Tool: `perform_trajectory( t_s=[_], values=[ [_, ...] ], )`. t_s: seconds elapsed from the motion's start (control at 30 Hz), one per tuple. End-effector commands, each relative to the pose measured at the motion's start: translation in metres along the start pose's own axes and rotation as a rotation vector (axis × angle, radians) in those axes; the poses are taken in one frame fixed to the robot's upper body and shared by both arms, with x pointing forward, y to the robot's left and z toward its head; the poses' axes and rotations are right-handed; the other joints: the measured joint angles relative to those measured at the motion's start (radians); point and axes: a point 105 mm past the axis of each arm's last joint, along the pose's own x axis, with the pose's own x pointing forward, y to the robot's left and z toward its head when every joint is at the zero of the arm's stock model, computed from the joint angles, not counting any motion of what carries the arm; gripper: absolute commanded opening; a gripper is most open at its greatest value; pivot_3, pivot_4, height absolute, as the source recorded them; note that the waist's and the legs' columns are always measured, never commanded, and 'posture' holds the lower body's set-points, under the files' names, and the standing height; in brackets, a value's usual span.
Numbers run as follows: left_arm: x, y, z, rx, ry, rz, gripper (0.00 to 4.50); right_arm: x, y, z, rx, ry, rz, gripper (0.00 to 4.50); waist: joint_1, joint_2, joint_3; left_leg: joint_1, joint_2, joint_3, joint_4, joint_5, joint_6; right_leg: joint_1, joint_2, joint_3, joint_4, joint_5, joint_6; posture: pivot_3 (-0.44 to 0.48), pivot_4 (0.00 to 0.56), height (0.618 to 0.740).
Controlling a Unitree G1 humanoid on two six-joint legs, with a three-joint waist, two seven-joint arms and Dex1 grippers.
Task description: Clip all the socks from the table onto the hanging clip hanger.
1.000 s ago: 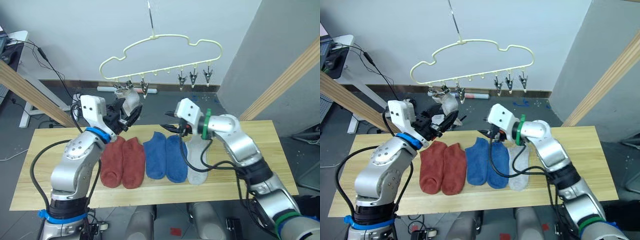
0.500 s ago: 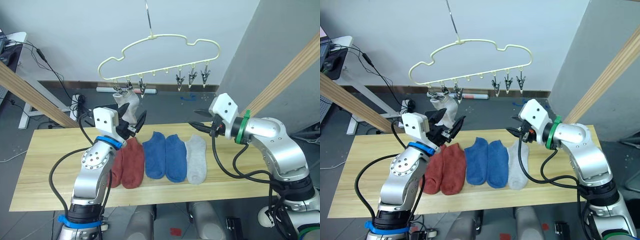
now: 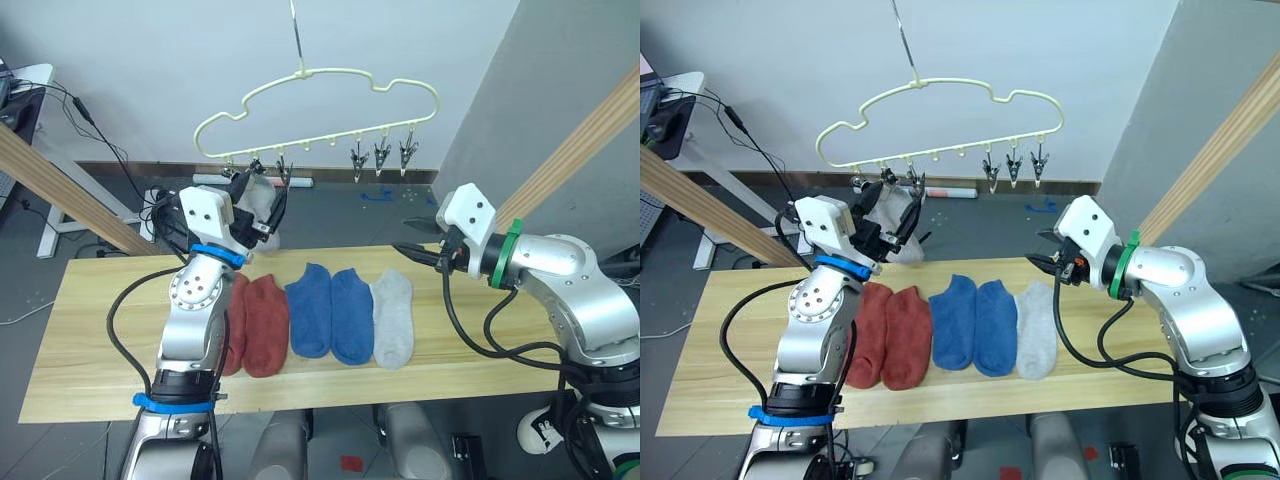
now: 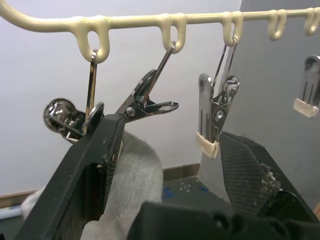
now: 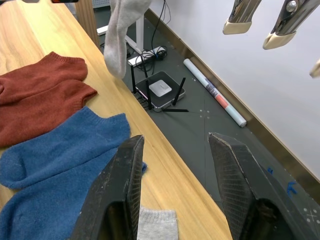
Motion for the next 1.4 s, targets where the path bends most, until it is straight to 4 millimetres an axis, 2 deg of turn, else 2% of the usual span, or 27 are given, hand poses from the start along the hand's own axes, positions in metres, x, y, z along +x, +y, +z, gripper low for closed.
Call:
perform_trajectory(
  t_s=[0.03, 0.37, 0.57, 0.87, 1.07, 1.3, 1.4],
  values=[
    [0.003, 0.015, 0.010, 0.027, -0.048, 0.060, 3.36, -0.007, -0.004, 0.011, -0.039, -0.031, -0.021, 2.11, -0.001, 0.000, 0.000, 0.000, 0.000, 0.000, 0.000, 0.000, 0.000, 0.000, 0.000, 0.000, 0.000, 0.000, 0.000, -0.117, 0.341, 0.740],
    [-0.007, 0.017, 0.010, 0.016, -0.043, 0.056, 3.36, -0.011, -0.004, 0.009, -0.036, -0.027, -0.021, 2.11, -0.003, 0.000, 0.000, 0.000, 0.000, 0.000, 0.000, 0.000, 0.000, 0.000, 0.000, 0.000, 0.000, 0.000, 0.000, -0.118, 0.340, 0.740],
    [-0.007, 0.030, 0.012, 0.048, -0.036, 0.069, 3.36, -0.012, -0.006, 0.008, -0.034, -0.024, -0.025, 2.11, -0.003, 0.000, 0.000, 0.000, 0.000, 0.000, 0.000, 0.000, 0.000, 0.000, 0.000, 0.000, 0.000, 0.000, 0.000, -0.112, 0.342, 0.740],
    [-0.001, 0.018, 0.017, 0.034, -0.056, 0.030, 3.36, -0.012, -0.005, 0.010, -0.032, -0.030, -0.014, 2.11, -0.002, 0.000, 0.000, 0.000, 0.000, 0.000, 0.000, 0.000, 0.000, 0.000, 0.000, 0.000, -0.001, 0.000, 0.000, -0.110, 0.344, 0.740],
    [0.000, 0.018, 0.020, 0.017, -0.063, 0.066, 3.36, -0.016, -0.004, 0.010, -0.022, -0.041, -0.011, 2.11, -0.002, 0.000, 0.000, 0.000, 0.000, 0.000, 0.000, 0.000, 0.000, 0.000, 0.000, 0.000, 0.000, 0.000, 0.000, -0.114, 0.347, 0.740],
    [-0.004, 0.012, 0.023, -0.002, -0.063, 0.089, 3.36, -0.022, -0.004, 0.022, -0.020, -0.105, 0.023, 2.11, -0.002, 0.000, 0.000, 0.000, 0.000, 0.000, 0.000, 0.000, 0.000, 0.000, 0.000, 0.000, 0.000, 0.000, 0.000, -0.117, 0.348, 0.740],
    [-0.005, 0.013, 0.023, -0.005, -0.065, 0.105, 2.78, -0.024, -0.005, 0.028, -0.023, -0.134, 0.038, 2.16, -0.002, 0.000, 0.000, 0.000, 0.000, 0.000, 0.000, 0.000, 0.000, 0.000, 0.000, 0.000, 0.000, 0.000, 0.000, -0.118, 0.348, 0.740]
  ],
)
